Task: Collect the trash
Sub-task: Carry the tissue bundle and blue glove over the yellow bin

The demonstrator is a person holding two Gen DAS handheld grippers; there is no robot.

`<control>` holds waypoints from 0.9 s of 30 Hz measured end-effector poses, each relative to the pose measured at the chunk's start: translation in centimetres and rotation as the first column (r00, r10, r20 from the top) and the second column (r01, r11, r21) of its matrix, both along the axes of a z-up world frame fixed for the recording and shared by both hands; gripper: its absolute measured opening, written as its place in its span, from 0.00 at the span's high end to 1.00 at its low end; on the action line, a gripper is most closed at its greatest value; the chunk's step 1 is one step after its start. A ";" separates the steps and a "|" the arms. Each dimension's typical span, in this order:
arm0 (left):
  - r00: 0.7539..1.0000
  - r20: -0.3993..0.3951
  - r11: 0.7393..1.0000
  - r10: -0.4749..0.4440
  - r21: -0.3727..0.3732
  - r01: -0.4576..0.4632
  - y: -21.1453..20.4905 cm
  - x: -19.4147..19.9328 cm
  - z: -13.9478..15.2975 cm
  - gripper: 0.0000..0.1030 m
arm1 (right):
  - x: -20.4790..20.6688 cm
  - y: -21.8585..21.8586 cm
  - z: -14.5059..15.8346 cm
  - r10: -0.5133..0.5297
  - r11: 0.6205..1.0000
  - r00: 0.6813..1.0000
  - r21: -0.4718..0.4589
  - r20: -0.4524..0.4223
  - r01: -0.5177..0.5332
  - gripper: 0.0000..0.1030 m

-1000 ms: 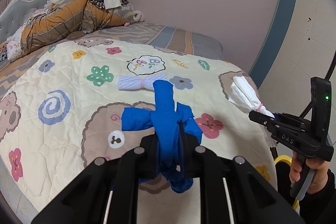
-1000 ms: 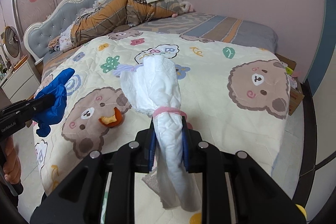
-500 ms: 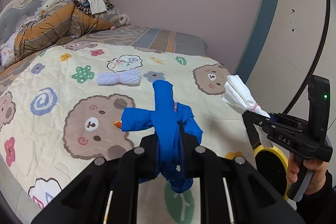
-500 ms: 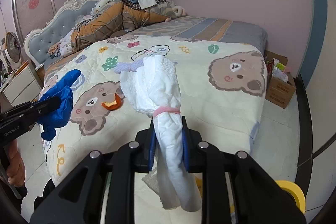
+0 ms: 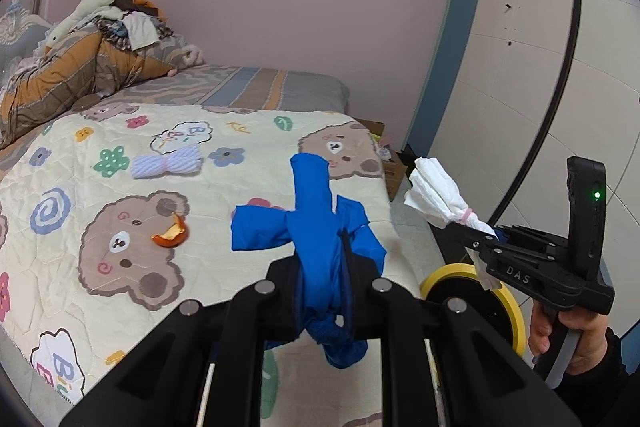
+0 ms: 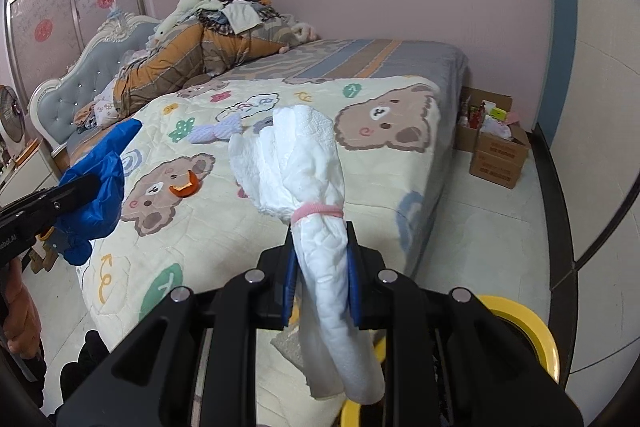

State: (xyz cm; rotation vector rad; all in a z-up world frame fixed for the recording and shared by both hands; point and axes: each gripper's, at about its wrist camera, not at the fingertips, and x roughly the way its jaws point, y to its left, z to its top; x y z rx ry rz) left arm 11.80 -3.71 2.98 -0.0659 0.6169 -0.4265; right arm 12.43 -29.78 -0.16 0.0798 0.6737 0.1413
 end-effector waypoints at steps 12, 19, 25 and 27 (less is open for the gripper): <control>0.996 0.013 0.996 -0.086 -0.022 0.086 -5.2 -2.0 0.7 0.87 | -3.9 -4.9 0.0 -0.095 0.995 0.995 -0.003 0.022 0.095 0.80; 0.989 0.009 0.989 -0.144 -0.011 0.144 -8.4 -3.1 0.6 0.86 | -5.5 -8.6 -0.8 -0.155 0.988 0.988 0.013 0.007 0.155 0.80; 0.981 -0.007 0.980 -0.196 0.013 0.196 -11.4 -3.7 0.0 0.86 | -6.7 -10.7 -1.6 -0.204 0.979 0.979 0.009 -0.004 0.204 0.80; 0.976 -0.015 0.976 -0.217 0.020 0.217 -12.5 -3.9 -0.3 0.86 | -7.2 -11.5 -2.0 -0.218 0.976 0.976 0.012 -0.010 0.218 0.80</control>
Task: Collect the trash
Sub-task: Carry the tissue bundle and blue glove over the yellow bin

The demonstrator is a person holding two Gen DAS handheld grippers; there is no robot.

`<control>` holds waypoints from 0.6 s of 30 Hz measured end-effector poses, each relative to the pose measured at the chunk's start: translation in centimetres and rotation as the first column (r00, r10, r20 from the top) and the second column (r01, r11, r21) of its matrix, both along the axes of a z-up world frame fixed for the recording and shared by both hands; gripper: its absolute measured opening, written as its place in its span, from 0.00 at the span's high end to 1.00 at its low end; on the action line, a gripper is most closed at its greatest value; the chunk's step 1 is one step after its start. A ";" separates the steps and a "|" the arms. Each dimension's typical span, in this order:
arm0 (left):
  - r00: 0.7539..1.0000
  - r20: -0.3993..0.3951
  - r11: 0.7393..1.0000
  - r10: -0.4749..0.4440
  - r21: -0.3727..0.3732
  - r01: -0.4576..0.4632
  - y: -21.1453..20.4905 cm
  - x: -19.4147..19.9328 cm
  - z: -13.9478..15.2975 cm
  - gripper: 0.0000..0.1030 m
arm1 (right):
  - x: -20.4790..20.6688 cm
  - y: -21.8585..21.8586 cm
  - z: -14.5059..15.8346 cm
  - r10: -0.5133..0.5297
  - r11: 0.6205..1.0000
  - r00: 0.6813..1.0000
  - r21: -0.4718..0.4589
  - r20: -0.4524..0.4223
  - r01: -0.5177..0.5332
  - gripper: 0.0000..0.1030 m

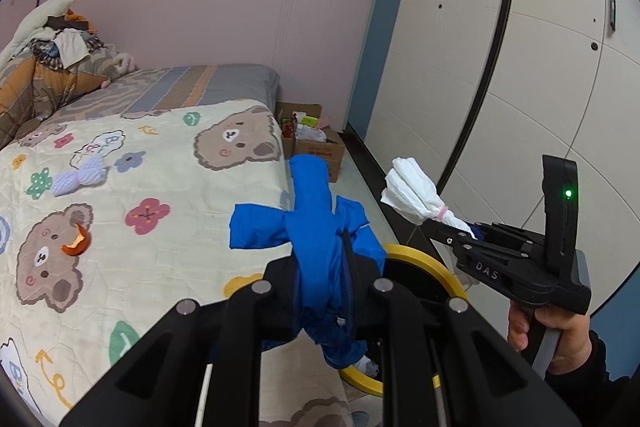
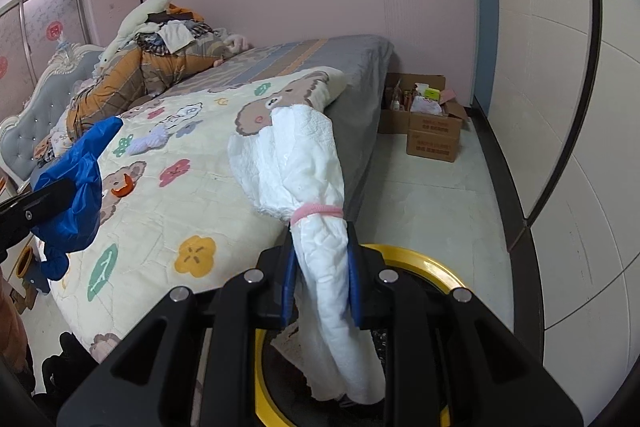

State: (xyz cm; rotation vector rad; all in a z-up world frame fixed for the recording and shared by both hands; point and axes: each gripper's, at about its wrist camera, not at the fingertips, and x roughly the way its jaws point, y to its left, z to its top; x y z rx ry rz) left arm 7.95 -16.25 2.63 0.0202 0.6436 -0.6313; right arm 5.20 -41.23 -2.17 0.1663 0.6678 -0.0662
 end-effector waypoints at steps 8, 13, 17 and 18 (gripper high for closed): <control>0.997 -0.033 0.997 -0.074 0.033 0.075 -3.6 -0.2 -1.7 0.86 | -1.1 -2.4 -1.2 -0.046 0.999 0.999 0.006 -0.020 0.046 0.80; 0.989 -0.085 0.991 -0.123 0.049 0.127 -5.7 0.3 -3.7 0.85 | -1.3 -4.1 -2.1 -0.073 0.997 0.997 0.017 -0.037 0.074 0.80; 0.983 -0.117 0.986 -0.145 0.068 0.153 -7.1 0.5 -5.3 0.84 | -1.2 -5.1 -3.0 -0.086 0.996 0.995 0.034 -0.051 0.087 0.79; 0.979 -0.133 0.984 -0.153 0.069 0.163 -7.4 0.6 -5.8 0.83 | -1.3 -5.3 -3.1 -0.087 0.995 0.995 0.036 -0.053 0.088 0.78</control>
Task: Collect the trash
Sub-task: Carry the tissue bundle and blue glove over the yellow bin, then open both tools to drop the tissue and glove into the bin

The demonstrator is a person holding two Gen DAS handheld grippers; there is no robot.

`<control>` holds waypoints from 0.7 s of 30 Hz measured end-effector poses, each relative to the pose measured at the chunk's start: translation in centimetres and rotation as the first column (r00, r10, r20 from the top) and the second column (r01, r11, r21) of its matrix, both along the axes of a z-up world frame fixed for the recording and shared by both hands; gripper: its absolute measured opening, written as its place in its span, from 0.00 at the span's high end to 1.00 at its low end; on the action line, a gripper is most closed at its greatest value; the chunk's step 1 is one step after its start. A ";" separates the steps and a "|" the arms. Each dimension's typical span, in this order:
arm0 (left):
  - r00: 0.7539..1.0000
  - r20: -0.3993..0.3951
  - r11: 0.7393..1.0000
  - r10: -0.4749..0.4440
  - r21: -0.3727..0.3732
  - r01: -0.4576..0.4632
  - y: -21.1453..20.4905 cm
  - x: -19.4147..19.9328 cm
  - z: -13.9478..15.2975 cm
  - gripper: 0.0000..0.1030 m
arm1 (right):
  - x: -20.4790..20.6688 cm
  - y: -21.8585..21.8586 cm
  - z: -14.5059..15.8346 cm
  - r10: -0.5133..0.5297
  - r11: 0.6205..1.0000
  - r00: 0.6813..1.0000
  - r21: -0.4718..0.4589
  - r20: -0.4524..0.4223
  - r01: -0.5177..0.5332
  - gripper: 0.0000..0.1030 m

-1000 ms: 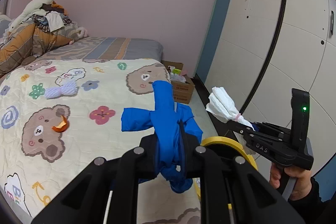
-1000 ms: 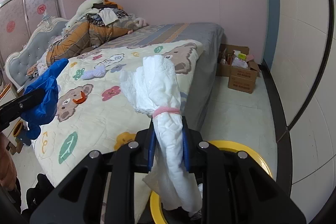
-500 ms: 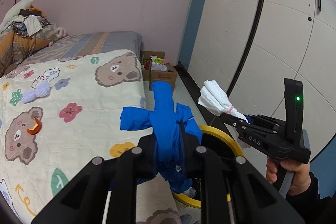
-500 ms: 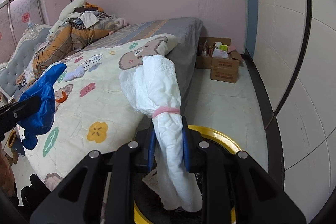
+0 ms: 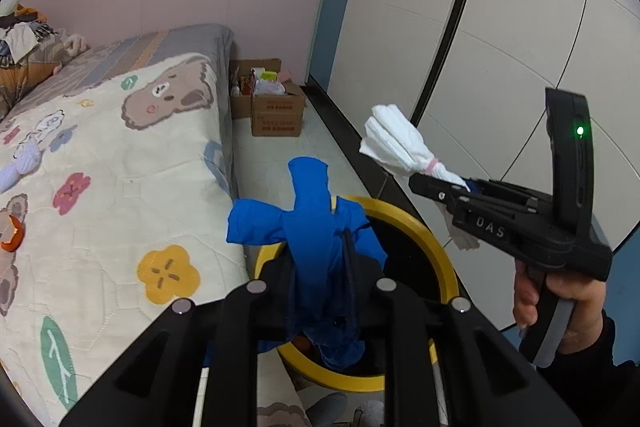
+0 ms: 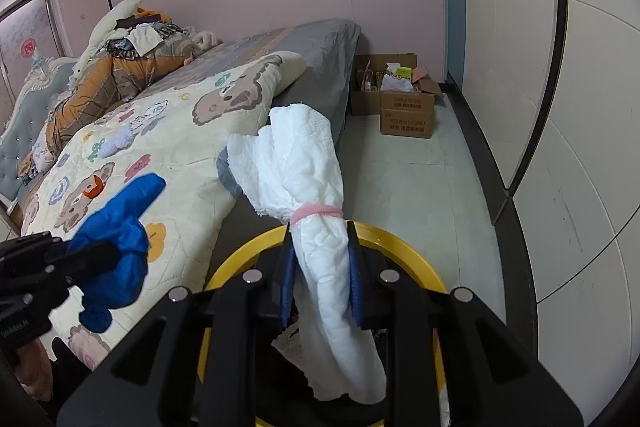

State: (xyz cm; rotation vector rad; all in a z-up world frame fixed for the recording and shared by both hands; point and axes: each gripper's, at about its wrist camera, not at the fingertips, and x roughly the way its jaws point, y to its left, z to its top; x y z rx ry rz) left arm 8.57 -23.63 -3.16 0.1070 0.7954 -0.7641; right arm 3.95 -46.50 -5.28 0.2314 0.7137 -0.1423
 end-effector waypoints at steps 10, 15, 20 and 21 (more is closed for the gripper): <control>0.995 -0.091 0.999 -0.037 -0.002 0.037 -1.3 0.3 -2.3 0.66 | 0.0 -1.5 -1.4 -0.026 0.999 1.000 0.039 -0.010 0.026 0.68; 0.996 -0.082 0.999 -0.039 -0.026 0.037 -0.8 -0.1 -2.0 0.48 | -0.1 -2.4 -1.1 -0.068 0.996 0.998 0.053 0.002 0.068 0.55; 0.997 -0.073 0.999 -0.014 -0.047 0.011 0.3 0.2 -1.5 0.36 | -0.7 -3.4 -0.2 -0.121 0.991 0.992 0.059 0.036 0.119 0.49; 0.998 -0.068 0.999 -0.007 -0.049 0.004 0.5 0.4 -1.4 0.33 | -0.8 -3.5 -0.2 -0.126 0.990 0.991 0.063 0.042 0.123 0.47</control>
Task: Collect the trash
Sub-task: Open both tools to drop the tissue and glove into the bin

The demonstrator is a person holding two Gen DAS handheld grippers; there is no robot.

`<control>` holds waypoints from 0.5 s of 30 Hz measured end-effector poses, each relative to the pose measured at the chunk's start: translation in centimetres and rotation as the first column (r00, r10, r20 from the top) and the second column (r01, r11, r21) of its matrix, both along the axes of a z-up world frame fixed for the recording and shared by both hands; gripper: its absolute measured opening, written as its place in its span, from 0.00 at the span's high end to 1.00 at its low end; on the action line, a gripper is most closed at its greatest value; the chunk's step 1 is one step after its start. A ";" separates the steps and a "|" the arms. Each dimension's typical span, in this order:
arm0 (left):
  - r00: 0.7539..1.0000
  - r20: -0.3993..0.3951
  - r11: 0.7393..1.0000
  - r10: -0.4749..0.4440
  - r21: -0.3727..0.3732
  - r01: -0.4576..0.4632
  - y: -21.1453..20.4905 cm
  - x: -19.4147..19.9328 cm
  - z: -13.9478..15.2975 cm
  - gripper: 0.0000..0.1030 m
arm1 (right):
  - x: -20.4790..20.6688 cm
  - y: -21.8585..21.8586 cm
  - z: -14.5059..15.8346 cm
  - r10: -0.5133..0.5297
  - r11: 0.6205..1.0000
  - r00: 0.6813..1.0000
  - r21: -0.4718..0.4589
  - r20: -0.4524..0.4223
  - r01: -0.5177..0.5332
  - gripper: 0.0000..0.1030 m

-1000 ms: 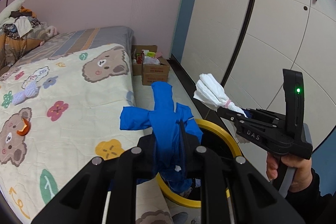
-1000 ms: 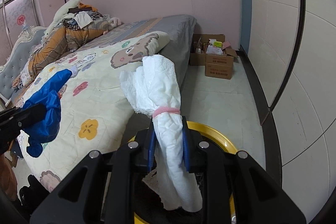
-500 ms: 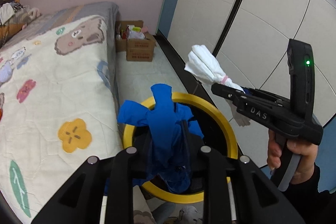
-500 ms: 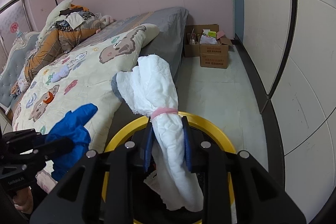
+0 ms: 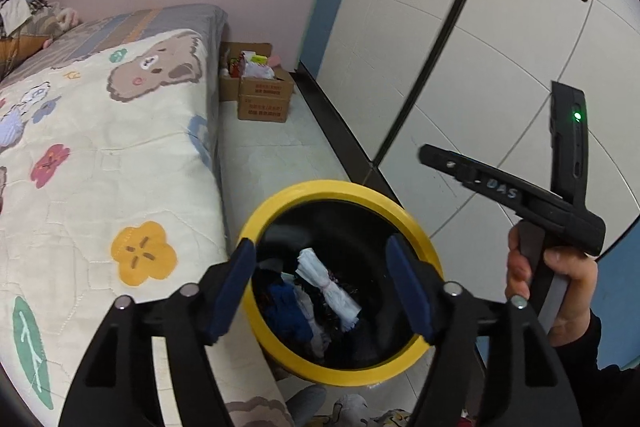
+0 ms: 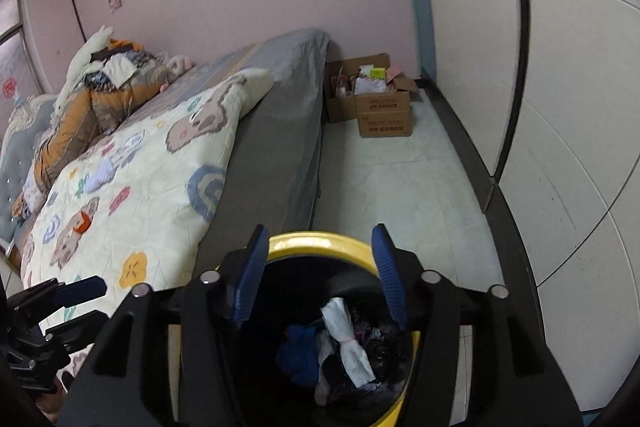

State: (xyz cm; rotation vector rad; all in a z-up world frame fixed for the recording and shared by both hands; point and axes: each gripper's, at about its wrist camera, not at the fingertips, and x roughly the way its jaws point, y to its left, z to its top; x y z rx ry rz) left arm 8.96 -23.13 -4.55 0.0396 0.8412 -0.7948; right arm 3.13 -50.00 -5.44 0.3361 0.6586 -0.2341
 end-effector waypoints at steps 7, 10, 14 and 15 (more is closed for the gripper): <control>0.994 0.048 0.995 0.099 0.000 -0.099 2.5 1.4 0.7 0.19 | 0.3 0.8 0.7 0.024 1.000 0.999 0.005 0.038 -0.024 0.40; 0.989 0.064 0.991 0.136 -0.007 -0.136 3.9 2.1 1.2 0.16 | 0.6 1.8 1.1 0.054 0.999 0.997 -0.001 0.055 -0.054 0.37; 0.979 0.086 0.983 0.184 -0.009 -0.184 5.8 3.3 1.6 0.14 | 1.6 3.5 1.8 0.094 0.996 0.993 -0.006 0.070 -0.094 0.35; 0.976 0.093 0.981 0.196 -0.007 -0.196 6.3 3.5 1.7 0.12 | 2.0 4.2 2.0 0.112 0.994 0.991 -0.008 0.073 -0.112 0.34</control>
